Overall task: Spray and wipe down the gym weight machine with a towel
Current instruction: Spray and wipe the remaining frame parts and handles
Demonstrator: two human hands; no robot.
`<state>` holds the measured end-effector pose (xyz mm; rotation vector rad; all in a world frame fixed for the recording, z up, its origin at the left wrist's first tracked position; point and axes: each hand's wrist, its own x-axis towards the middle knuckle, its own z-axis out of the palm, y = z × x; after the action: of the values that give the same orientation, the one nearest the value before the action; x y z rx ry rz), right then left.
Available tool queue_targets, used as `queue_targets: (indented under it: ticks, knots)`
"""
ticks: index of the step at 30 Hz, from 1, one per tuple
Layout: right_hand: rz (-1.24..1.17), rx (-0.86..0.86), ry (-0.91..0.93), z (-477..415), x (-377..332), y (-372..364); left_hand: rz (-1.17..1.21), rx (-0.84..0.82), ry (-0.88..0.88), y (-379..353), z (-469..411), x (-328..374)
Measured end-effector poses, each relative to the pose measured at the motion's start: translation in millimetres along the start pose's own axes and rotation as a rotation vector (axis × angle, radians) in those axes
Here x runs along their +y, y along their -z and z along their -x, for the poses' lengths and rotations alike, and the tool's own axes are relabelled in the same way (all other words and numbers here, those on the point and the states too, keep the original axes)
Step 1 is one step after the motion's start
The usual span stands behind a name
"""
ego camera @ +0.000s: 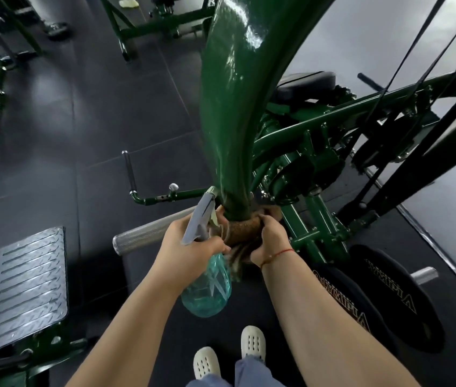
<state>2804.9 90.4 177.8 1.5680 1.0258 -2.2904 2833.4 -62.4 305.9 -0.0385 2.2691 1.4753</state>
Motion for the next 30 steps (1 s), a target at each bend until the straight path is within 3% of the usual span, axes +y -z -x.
queue_targets:
  ticks: [4, 10, 15, 25, 30]
  knots:
    - [-0.122, -0.080, -0.048, 34.7, -3.4, -8.4, -0.023, -0.041, -0.007, 14.9, 10.5, -3.2]
    - [-0.241, -0.205, 0.189, 92.0, -19.9, -24.1, -0.013, -0.035, -0.090, 42.1, 24.6, -15.9]
    - [-0.279, -0.202, 0.385, 131.5, -21.6, -19.5, -0.002, -0.123, -0.211, 56.8, 36.6, -5.4]
    - [-0.371, -0.062, 0.648, 159.7, -60.9, 25.1, -0.031, -0.277, -0.215, 34.9, 37.0, 1.9]
    - [-0.248, 0.028, 0.602, 132.4, -87.1, 60.8, -0.110, -0.267, -0.161, -9.1, 11.0, 13.4]
